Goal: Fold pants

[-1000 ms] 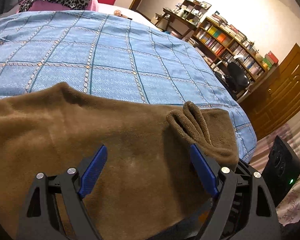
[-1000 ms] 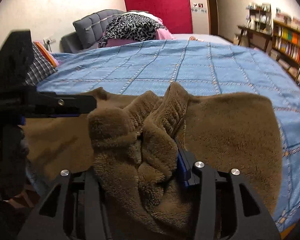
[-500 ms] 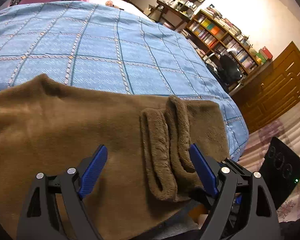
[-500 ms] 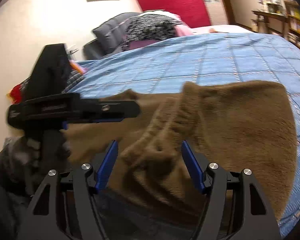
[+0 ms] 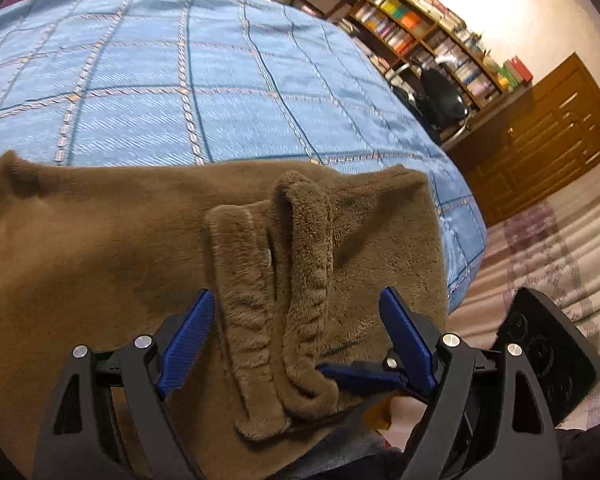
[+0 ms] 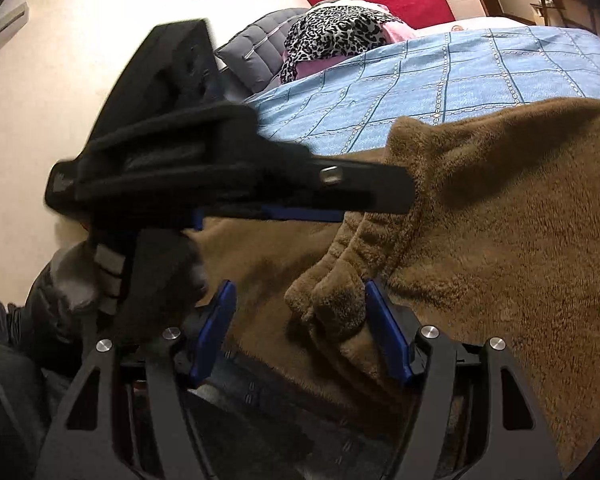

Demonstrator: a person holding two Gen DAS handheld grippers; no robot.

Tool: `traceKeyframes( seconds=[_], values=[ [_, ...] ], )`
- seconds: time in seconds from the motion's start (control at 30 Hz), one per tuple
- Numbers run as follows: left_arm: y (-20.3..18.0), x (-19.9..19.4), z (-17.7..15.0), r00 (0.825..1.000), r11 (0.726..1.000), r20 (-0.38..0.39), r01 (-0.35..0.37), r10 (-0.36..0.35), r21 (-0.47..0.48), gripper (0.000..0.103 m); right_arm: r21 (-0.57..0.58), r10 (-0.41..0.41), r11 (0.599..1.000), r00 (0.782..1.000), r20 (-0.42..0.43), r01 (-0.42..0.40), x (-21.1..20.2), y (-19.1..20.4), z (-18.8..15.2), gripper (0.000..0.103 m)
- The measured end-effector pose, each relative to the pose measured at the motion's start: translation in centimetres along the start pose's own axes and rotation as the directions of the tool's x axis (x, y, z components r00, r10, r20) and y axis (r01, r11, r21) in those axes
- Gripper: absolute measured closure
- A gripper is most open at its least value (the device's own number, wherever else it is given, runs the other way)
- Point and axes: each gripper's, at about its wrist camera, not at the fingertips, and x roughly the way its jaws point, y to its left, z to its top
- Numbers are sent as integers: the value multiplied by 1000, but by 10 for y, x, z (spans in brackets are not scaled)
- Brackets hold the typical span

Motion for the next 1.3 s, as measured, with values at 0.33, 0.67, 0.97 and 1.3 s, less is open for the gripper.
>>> traceKeyframes(
  seconds=[0.33, 0.67, 0.97, 1.3],
  values=[
    [1, 15, -1, 996, 997, -51, -70, 69, -30, 51, -7, -38, 999, 999, 23, 39, -19, -2, -11, 34],
    [-2, -20, -2, 997, 996, 3, -81, 81, -44, 77, 26, -132, 991, 985, 110, 130, -65, -4, -10, 34],
    [47, -124, -14, 967, 974, 145, -195, 210, -114, 77, 21, -218, 976, 963, 160, 218, -85, 0, 3, 34],
    [115, -132, -58, 945, 929, 85, -290, 316, -231, 76, 19, -244, 970, 963, 117, 244, -41, 6, 26, 34]
  ],
)
